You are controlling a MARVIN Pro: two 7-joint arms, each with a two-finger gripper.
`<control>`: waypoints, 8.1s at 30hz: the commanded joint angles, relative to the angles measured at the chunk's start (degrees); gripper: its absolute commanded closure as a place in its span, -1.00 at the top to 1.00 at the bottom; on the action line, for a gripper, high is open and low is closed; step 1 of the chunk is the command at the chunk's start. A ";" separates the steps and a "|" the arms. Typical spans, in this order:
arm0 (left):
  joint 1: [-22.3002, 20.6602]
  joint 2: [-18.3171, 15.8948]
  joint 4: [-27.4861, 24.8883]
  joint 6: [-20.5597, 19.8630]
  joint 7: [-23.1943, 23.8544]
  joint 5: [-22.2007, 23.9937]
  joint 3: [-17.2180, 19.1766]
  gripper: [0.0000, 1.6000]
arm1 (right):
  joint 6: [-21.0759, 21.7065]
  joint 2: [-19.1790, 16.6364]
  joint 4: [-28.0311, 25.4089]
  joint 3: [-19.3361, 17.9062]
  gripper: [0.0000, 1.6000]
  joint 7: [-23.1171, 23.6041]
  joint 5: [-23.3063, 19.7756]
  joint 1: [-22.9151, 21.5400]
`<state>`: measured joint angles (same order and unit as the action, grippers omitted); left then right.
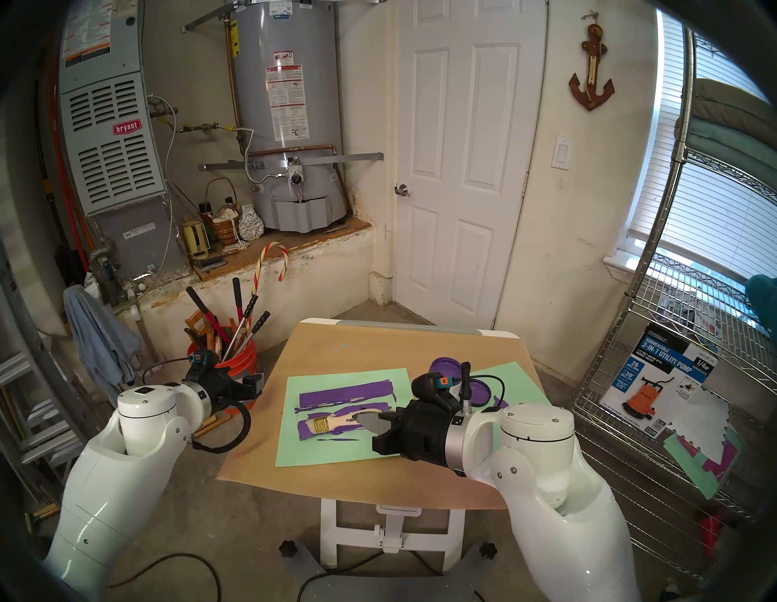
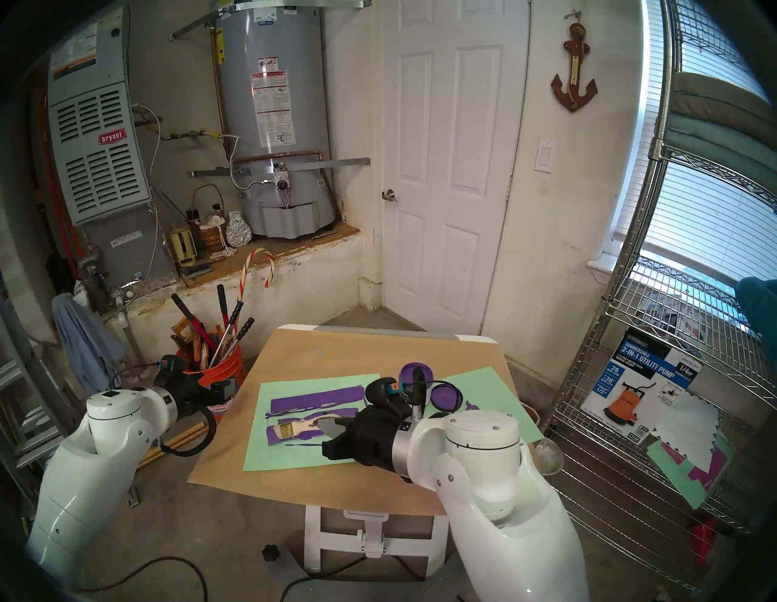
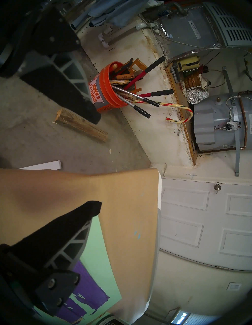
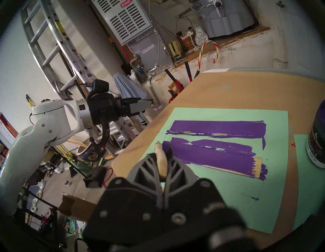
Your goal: Pick up brush, dip the brush into paint, and paint the wood
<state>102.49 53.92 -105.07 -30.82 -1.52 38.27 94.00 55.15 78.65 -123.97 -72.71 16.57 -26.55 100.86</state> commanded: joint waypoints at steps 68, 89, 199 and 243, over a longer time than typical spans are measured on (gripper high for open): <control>-0.22 -0.07 -0.86 0.10 -0.07 0.13 0.54 1.00 | -0.15 -6.58 1.65 -8.40 -1.00 1.58 -1.61 0.87; -0.22 -0.08 -0.86 0.10 -0.07 0.13 0.54 1.00 | -0.15 -8.10 -0.64 -10.97 -1.00 3.09 -2.20 3.26; -0.24 -0.08 -0.83 0.12 -0.06 0.13 0.52 1.00 | -0.15 -11.94 -4.95 -19.83 -1.00 4.24 -6.13 5.44; -0.26 -0.09 -0.80 0.13 -0.04 0.12 0.50 1.00 | -3.36 3.71 -11.24 -44.63 -1.00 7.51 -22.25 11.25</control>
<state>102.49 53.91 -105.06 -30.82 -1.50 38.28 93.98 52.83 79.55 -134.97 -112.17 22.74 -45.42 112.01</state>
